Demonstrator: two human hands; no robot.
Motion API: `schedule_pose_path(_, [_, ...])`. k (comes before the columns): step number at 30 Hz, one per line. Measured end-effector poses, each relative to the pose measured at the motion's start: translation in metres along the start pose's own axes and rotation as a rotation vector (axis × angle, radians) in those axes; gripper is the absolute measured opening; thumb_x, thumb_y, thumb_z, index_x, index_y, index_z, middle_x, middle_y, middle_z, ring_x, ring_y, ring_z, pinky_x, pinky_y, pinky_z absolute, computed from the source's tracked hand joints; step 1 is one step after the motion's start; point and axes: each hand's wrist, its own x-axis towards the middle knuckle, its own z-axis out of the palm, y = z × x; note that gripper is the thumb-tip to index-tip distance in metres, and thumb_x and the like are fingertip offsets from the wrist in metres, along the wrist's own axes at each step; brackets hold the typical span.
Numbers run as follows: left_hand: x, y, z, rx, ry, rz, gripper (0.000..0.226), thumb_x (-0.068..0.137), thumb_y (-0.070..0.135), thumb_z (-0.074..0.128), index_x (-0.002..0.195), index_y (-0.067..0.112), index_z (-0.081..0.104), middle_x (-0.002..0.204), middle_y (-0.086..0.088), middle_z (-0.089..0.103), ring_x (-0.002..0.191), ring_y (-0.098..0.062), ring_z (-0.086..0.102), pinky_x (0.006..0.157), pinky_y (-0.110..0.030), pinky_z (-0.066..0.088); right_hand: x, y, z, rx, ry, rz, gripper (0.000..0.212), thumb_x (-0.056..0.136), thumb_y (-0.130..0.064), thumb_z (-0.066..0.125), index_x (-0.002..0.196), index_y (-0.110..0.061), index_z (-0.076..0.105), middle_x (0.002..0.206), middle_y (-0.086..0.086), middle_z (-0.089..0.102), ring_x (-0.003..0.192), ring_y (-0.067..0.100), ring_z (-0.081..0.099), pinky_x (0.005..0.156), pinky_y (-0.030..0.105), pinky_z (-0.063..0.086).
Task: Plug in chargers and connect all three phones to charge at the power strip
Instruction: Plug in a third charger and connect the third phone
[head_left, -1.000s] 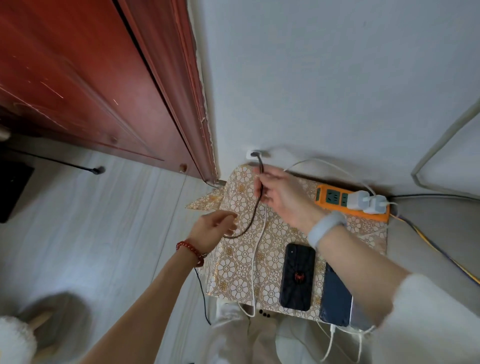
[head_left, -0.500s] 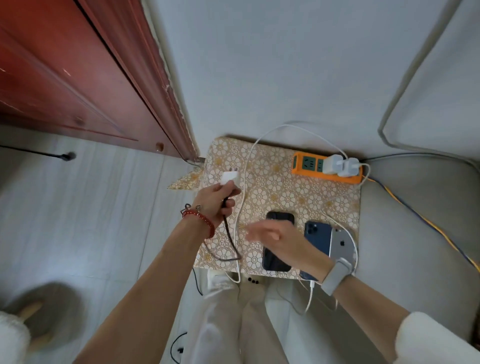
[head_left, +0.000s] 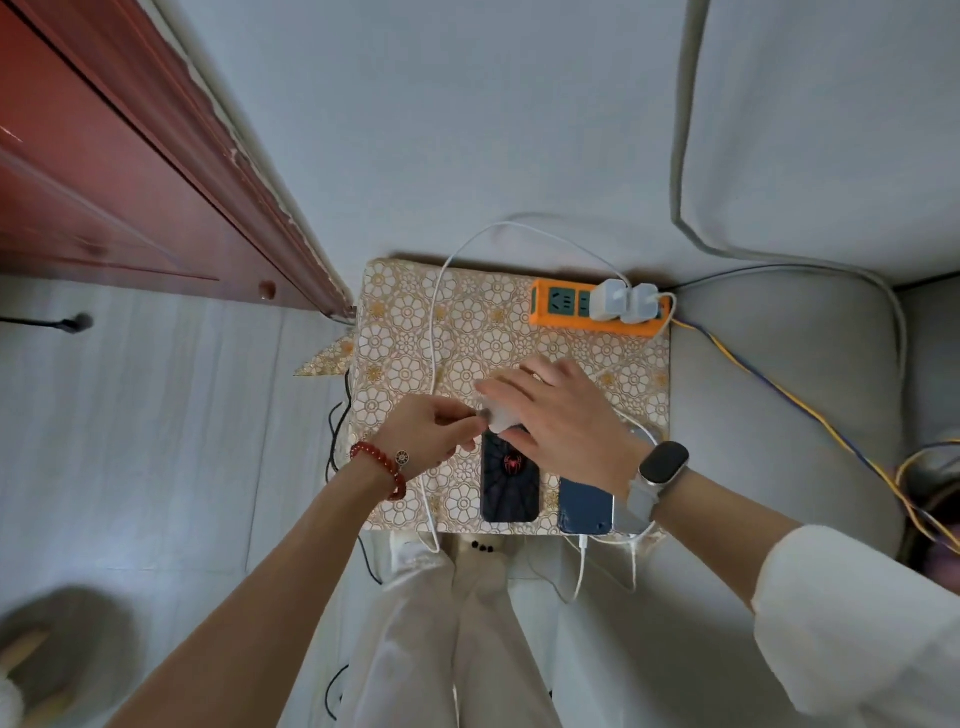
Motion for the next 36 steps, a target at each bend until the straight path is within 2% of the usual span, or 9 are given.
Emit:
schedule_pose_path(3, [0.006,0.000,0.002,0.047,0.111,0.037,0.010,0.085,0.020,0.057,0.084,0.021,0.067,0.056,0.007,0.058,0.043,-0.005,0.040,0.039,-0.011,0.033,0.001,0.020,0.006,0.035,-0.089,0.025,0.031,0.084,-0.025,0.055,0.114,-0.016,0.055,0.100,0.004,0.066,0.092,0.022,0.056,0.076,0.035,0.050])
schedule_pose_path(7, [0.021,-0.005,0.000,0.164,0.301,0.124,0.014,0.086,0.023,0.056,0.087,0.014,0.067,0.061,0.007,0.059,0.049,-0.005,0.047,0.042,-0.010,0.036,0.012,0.063,0.022,0.227,-0.069,0.288,0.035,0.085,-0.012,0.055,0.118,-0.005,0.048,0.110,0.015,0.060,0.103,0.027,0.052,0.081,0.037,0.050])
schedule_pose_path(11, [0.039,-0.016,0.005,0.247,0.387,0.221,0.016,0.087,0.019,0.055,0.092,0.011,0.067,0.063,0.011,0.056,0.052,-0.002,0.045,0.044,-0.006,0.034,0.031,0.091,0.045,0.306,0.055,0.431,0.034,0.080,-0.005,0.056,0.113,0.001,0.046,0.110,0.019,0.053,0.093,0.032,0.055,0.066,0.036,0.047])
schedule_pose_path(14, [0.055,-0.017,0.010,0.311,0.503,0.293,0.019,0.087,0.018,0.055,0.098,0.009,0.068,0.077,0.001,0.063,0.061,-0.009,0.052,0.054,-0.014,0.040,0.040,0.104,0.059,0.328,0.111,0.437,0.036,0.080,-0.003,0.056,0.114,0.001,0.046,0.115,0.020,0.051,0.086,0.033,0.059,0.060,0.035,0.047])
schedule_pose_path(20, [0.084,0.004,0.011,0.312,0.764,0.309,0.019,0.088,0.020,0.053,0.094,0.009,0.067,0.089,-0.007,0.069,0.079,-0.018,0.059,0.070,-0.027,0.045,0.041,0.112,0.069,0.241,0.166,0.438,0.041,0.084,-0.007,0.055,0.125,-0.007,0.049,0.125,0.013,0.055,0.101,0.030,0.060,0.077,0.038,0.050])
schedule_pose_path(22, [0.091,0.012,0.008,0.315,0.782,0.307,0.019,0.088,0.021,0.054,0.093,0.010,0.068,0.089,-0.007,0.069,0.078,-0.017,0.059,0.070,-0.027,0.046,0.038,0.115,0.071,0.167,0.151,0.419,0.040,0.083,-0.009,0.056,0.123,-0.010,0.051,0.122,0.009,0.059,0.109,0.027,0.057,0.093,0.040,0.040])
schedule_pose_path(25, [0.097,0.021,0.009,0.357,0.749,0.301,0.019,0.088,0.024,0.054,0.093,0.012,0.068,0.088,-0.006,0.070,0.077,-0.016,0.058,0.071,-0.030,0.050,0.034,0.117,0.071,0.196,0.164,0.423,0.042,0.081,-0.002,0.056,0.122,-0.010,0.052,0.121,0.008,0.061,0.114,0.026,0.056,0.098,0.039,0.037])
schedule_pose_path(32, [0.096,0.027,0.020,0.375,0.738,0.288,0.019,0.088,0.024,0.054,0.094,0.012,0.067,0.091,-0.007,0.069,0.080,-0.021,0.061,0.073,-0.035,0.053,0.034,0.117,0.068,0.226,0.155,0.432,0.045,0.076,0.006,0.059,0.119,-0.004,0.054,0.117,0.013,0.064,0.106,0.031,0.058,0.096,0.042,0.042])
schedule_pose_path(36, [0.093,0.026,0.024,0.402,0.714,0.293,0.018,0.087,0.025,0.055,0.091,0.014,0.068,0.090,-0.005,0.069,0.077,-0.020,0.061,0.071,-0.035,0.053,0.029,0.112,0.067,0.246,0.191,0.471,0.044,0.078,0.007,0.056,0.120,-0.003,0.054,0.110,0.016,0.062,0.100,0.033,0.056,0.082,0.042,0.049])
